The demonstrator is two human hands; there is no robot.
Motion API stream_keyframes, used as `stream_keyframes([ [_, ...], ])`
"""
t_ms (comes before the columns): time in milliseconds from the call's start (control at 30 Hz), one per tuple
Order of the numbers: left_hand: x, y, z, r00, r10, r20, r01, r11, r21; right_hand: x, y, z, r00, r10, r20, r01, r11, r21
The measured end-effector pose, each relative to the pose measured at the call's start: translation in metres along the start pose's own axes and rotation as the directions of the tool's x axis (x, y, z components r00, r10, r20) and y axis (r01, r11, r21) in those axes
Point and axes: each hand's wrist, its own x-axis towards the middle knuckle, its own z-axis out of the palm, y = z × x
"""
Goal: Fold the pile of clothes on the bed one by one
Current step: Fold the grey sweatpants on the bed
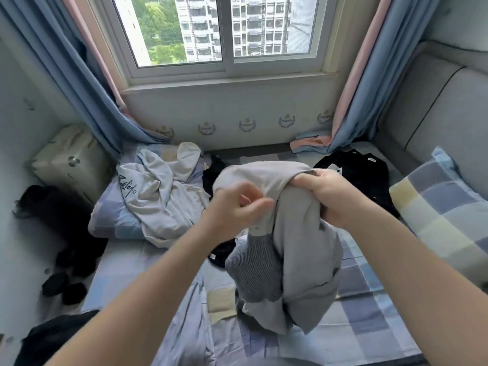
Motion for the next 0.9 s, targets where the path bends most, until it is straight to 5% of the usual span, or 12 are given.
stream_keyframes([
  [67,-0.006,-0.006,0.024,0.987,-0.020,0.160,0.013,0.999,0.041,-0.001,-0.008,0.000,0.999,0.005,0.036,-0.006,1.000,0.025],
  [233,0.003,-0.016,0.045,0.999,-0.011,0.037,0.010,1.000,0.006,-0.004,-0.018,-0.006,0.988,0.001,0.154,-0.019,0.993,0.118],
  [333,0.010,-0.024,0.031,0.999,-0.036,-0.014,0.035,0.997,-0.069,-0.001,-0.015,-0.020,0.993,-0.057,0.107,0.042,0.991,0.129],
  [567,0.031,-0.004,-0.003,0.993,-0.106,-0.043,0.089,0.952,-0.291,0.021,0.011,-0.047,0.985,-0.134,-0.107,0.103,0.961,-0.258],
  [667,0.036,0.018,-0.009,0.965,-0.247,-0.083,0.163,0.820,-0.549,0.018,0.030,-0.029,0.819,-0.464,-0.337,0.169,0.758,-0.630],
  [733,0.040,0.031,-0.015,0.950,-0.286,-0.125,0.144,0.758,-0.637,0.004,0.040,-0.006,0.750,-0.602,-0.275,0.339,0.707,-0.620],
  [833,0.045,0.049,-0.018,0.954,-0.258,-0.151,0.087,0.723,-0.685,-0.012,0.060,0.040,0.964,-0.263,-0.032,0.236,0.908,-0.347],
  [900,0.048,0.057,-0.018,0.962,-0.236,-0.135,0.075,0.708,-0.702,-0.014,0.083,0.065,0.997,-0.040,0.065,0.058,0.949,-0.308],
])
